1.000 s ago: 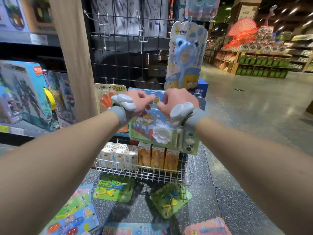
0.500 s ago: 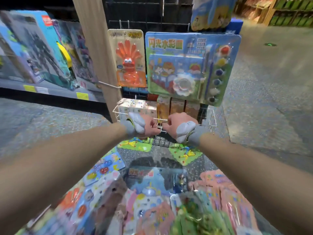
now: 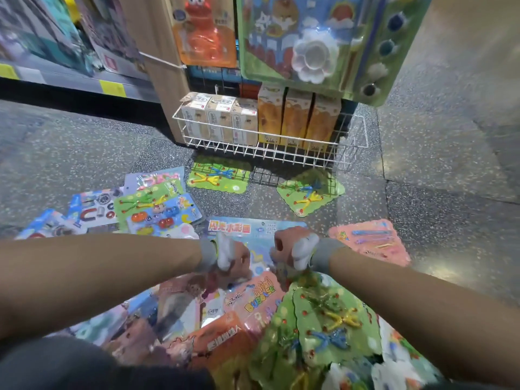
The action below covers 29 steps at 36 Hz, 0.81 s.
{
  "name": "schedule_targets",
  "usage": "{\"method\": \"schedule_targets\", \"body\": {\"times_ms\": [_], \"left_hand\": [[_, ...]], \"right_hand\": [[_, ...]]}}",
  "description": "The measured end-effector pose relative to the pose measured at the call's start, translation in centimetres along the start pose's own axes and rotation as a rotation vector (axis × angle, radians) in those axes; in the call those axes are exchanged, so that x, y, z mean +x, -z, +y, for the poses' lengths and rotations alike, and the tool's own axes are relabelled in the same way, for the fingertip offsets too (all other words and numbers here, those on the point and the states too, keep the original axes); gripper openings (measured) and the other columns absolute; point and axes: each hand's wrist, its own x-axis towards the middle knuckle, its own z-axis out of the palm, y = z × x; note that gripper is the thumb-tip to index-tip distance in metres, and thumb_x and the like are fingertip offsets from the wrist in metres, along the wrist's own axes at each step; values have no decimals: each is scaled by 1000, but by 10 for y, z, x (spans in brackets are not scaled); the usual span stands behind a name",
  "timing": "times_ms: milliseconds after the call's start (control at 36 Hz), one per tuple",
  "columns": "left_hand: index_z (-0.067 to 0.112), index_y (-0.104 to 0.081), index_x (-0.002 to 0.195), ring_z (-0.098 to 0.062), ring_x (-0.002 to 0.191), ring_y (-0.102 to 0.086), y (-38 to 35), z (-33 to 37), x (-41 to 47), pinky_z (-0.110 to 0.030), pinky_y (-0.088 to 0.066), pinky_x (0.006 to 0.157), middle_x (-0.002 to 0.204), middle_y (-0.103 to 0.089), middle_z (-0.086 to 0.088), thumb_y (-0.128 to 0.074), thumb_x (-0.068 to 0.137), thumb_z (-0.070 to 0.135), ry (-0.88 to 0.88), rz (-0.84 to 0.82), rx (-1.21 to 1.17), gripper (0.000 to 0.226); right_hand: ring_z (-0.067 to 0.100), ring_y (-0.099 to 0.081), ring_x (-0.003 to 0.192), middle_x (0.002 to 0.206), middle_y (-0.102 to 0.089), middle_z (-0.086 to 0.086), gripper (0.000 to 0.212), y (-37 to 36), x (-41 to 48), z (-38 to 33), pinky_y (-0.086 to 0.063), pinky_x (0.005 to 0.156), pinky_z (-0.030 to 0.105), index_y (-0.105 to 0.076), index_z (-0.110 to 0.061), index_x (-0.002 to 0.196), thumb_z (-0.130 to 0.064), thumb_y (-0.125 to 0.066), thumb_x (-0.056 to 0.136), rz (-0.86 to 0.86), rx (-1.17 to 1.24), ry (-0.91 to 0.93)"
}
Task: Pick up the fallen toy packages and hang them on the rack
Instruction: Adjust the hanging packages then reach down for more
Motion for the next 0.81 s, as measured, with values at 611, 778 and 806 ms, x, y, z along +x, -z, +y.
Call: {"method": "schedule_targets", "body": {"times_ms": [611, 778, 806], "left_hand": [[15, -61, 69, -18, 63, -61, -35, 96, 3, -26, -37, 57, 60, -62, 3, -45, 100, 31, -114, 128, -458, 38], [8, -51, 61, -18, 35, -44, -47, 104, -4, -22, -37, 45, 42, -48, -5, -44, 101, 50, -2, -26, -1084, 59], [7, -54, 65, -20, 38, -46, -46, 103, -7, -23, -40, 46, 47, -50, -7, -42, 97, 59, 6, -54, -1097, 63]], "right_hand": [[17, -54, 88, 108, -65, -1, 30, -10, -45, 57, -39, 72, 24, -61, -20, 93, -50, -56, 94, -333, 154, -11], [16, -43, 56, 74, -57, 3, 34, -4, -56, 72, -36, 57, 26, -59, -15, 79, -41, -80, 77, -410, 395, -53], [18, -44, 61, 79, -58, 6, 33, -4, -58, 73, -36, 57, 25, -60, -16, 80, -39, -82, 75, -428, 375, -57]]}}
